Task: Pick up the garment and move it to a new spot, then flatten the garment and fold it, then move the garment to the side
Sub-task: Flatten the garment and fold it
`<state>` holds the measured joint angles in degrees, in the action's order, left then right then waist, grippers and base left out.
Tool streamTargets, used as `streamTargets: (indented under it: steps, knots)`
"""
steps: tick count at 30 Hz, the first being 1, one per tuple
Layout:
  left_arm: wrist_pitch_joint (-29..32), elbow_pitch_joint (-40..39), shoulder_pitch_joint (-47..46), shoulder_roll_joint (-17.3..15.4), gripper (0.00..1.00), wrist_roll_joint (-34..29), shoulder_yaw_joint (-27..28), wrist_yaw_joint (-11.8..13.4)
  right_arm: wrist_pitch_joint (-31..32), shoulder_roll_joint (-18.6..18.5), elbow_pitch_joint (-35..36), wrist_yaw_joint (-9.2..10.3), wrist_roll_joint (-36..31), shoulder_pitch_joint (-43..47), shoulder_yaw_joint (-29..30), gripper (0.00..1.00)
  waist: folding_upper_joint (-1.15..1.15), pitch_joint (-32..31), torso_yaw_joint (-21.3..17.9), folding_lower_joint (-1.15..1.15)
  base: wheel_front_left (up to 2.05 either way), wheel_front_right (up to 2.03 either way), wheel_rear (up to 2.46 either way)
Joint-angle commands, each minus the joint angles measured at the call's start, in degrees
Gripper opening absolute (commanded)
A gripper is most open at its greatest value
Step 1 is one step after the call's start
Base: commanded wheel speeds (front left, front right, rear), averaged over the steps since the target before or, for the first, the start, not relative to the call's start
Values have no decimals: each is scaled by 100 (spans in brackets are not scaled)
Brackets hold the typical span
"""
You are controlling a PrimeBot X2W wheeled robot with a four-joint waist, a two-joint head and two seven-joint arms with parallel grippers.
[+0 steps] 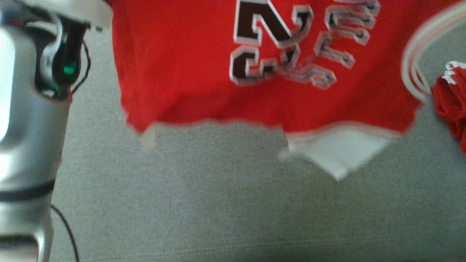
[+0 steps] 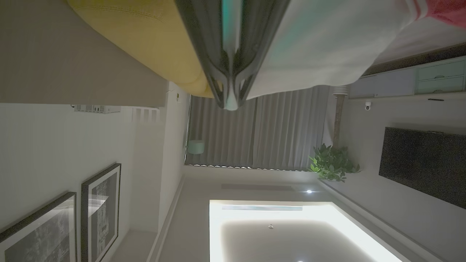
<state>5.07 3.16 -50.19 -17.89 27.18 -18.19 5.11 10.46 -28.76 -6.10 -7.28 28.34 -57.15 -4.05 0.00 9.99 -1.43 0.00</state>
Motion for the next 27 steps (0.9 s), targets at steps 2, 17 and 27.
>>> streamTargets:
  steps: [2,17,27]
  knots:
    - [-428,775,-838,4,0,20,233,-91,-431,211,-675,-21,27,-815,-385,0,0,134,2,0,0,0,0]
    - [-1900,5384,-1928,841,0,205,288,-691,-2003,1604,-4146,-21,643,-1810,-2328,0,0,878,-219,0,0,0,0]
    - [-1994,6647,-1160,1197,0,390,328,-912,-2326,1777,-4719,-21,1576,-555,-3137,0,0,1037,-230,0,0,0,0]
